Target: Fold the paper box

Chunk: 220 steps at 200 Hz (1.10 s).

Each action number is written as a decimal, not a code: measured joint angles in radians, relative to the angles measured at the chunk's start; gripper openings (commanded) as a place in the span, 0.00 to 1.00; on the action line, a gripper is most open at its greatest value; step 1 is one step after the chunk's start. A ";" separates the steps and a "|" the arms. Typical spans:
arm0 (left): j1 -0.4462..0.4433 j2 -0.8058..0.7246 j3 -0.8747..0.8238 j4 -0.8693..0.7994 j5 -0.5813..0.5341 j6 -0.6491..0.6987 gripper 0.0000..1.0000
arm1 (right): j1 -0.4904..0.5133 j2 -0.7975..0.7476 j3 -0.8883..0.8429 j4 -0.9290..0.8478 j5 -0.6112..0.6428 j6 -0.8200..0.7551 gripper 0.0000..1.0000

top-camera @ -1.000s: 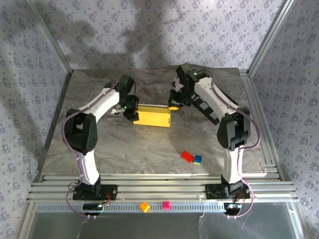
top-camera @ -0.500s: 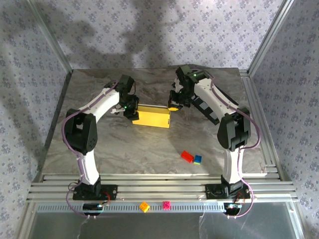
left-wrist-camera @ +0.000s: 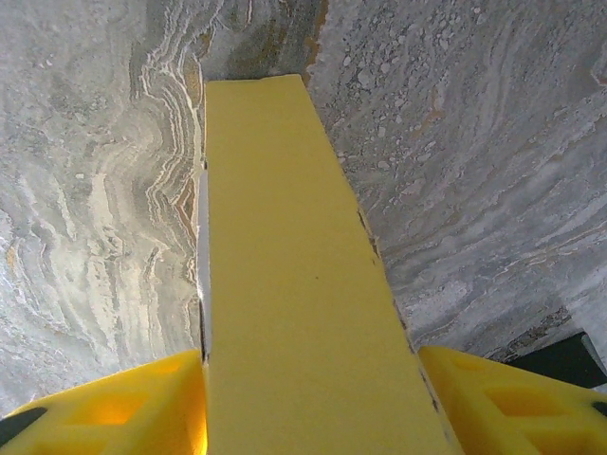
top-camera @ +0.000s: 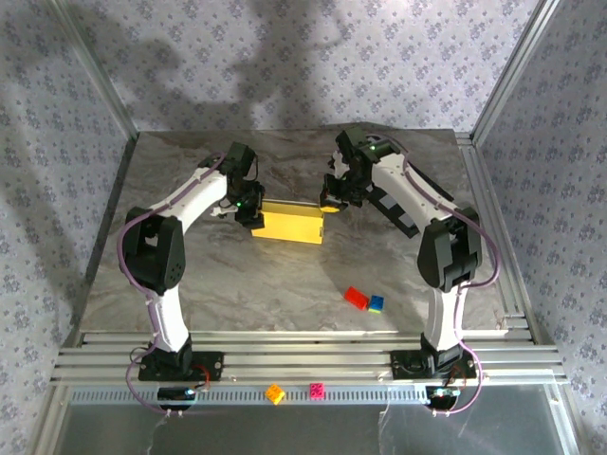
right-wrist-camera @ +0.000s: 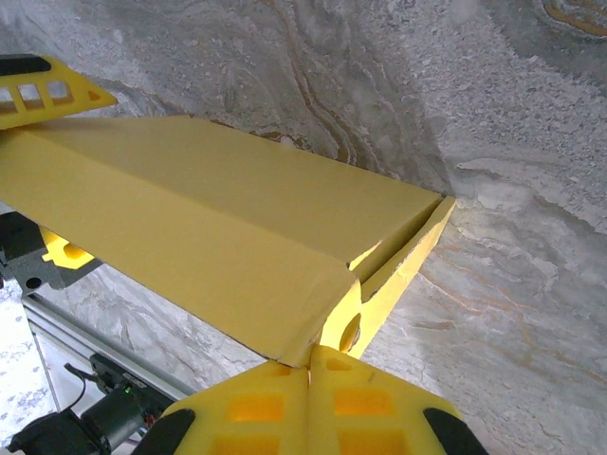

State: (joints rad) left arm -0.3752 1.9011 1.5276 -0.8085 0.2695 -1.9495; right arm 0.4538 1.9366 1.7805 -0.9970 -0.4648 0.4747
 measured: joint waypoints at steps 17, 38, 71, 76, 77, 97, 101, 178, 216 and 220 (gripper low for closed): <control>0.000 -0.001 -0.002 0.000 0.000 0.000 0.55 | 0.003 -0.020 -0.035 0.028 0.000 -0.004 0.00; -0.001 -0.003 -0.005 -0.001 0.000 0.000 0.54 | 0.007 -0.048 -0.080 0.068 0.001 -0.016 0.00; -0.001 -0.006 -0.012 0.000 0.003 0.000 0.53 | 0.014 -0.078 -0.126 0.111 0.008 -0.042 0.00; -0.001 -0.007 -0.014 0.000 0.003 0.000 0.53 | 0.016 -0.080 -0.130 0.113 0.010 -0.048 0.00; -0.001 -0.007 -0.014 0.000 0.003 0.000 0.53 | 0.016 -0.081 -0.132 0.114 0.010 -0.050 0.00; -0.001 -0.008 -0.016 0.001 0.003 0.000 0.53 | 0.019 -0.090 -0.147 0.128 0.016 -0.077 0.00; -0.001 -0.009 -0.016 0.001 0.004 0.000 0.53 | 0.019 -0.091 -0.150 0.131 0.016 -0.082 0.00; -0.001 -0.009 -0.019 0.001 0.004 0.000 0.52 | 0.030 -0.116 -0.200 0.163 0.033 -0.184 0.00; -0.001 -0.009 -0.019 0.001 0.004 0.000 0.51 | 0.035 -0.116 -0.201 0.161 0.045 -0.215 0.00; -0.001 -0.009 -0.019 0.001 0.005 0.000 0.51 | 0.036 -0.116 -0.201 0.160 0.047 -0.216 0.00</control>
State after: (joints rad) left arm -0.3759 1.8923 1.5082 -0.8078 0.2741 -1.9495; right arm 0.4900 1.8210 1.5795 -0.8368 -0.4179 0.2584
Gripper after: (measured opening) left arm 0.517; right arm 0.052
